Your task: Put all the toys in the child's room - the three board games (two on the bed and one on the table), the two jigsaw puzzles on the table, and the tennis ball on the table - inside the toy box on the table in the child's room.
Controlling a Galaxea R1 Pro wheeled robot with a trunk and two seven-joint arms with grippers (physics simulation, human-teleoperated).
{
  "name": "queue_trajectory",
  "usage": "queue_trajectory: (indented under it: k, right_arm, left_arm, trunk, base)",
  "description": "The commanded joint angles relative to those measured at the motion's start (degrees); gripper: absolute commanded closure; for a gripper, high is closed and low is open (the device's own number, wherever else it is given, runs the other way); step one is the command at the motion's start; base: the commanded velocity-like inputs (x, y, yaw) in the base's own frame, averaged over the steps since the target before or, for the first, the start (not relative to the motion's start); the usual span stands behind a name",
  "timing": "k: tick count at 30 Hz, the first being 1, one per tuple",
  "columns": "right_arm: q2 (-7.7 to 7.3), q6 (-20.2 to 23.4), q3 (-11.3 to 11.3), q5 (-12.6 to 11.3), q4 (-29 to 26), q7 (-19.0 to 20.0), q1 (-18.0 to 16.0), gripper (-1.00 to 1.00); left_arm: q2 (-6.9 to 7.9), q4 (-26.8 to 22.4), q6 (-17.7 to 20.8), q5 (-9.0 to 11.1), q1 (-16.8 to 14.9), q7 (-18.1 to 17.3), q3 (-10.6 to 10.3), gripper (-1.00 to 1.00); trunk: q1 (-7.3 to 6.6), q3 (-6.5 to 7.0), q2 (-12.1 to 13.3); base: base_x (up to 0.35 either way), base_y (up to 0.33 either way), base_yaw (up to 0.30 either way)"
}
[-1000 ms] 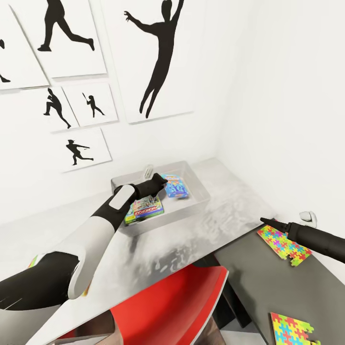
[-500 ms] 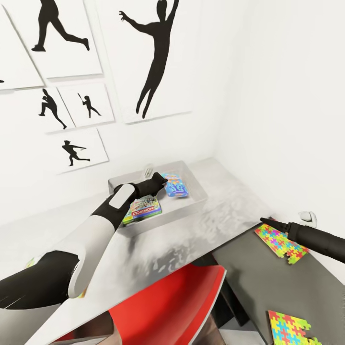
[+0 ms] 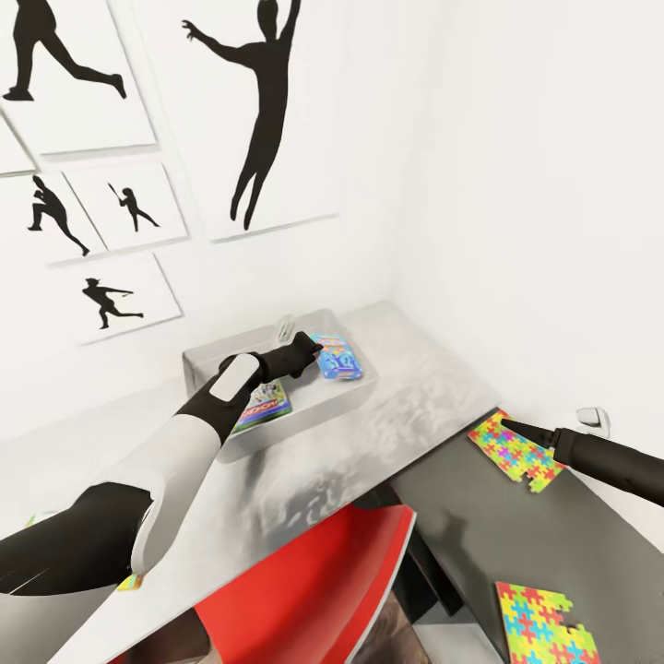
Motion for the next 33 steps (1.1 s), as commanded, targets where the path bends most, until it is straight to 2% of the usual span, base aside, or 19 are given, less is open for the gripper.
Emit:
queue_trajectory:
  k: [1, 33]
  right_arm:
    - [-0.01, 0.2, -0.1, 0.3, 0.0, 0.4, 0.0, -1.00]
    - [-0.03, 0.2, -0.1, 0.3, 0.0, 0.4, 0.0, -1.00]
  left_arm:
    - [0.02, 0.0, 0.1, 0.1, 0.0, -0.2, -0.1, 1.00]
    - [0.58, -0.2, -0.2, 0.0, 0.6, -0.8, 0.0, 1.00]
  trunk:
    - [0.03, -0.09, -0.1]
    - [0.03, -0.09, -0.1]
  base:
    - [0.000, 0.000, -0.049]
    - [0.000, 0.000, -0.009]
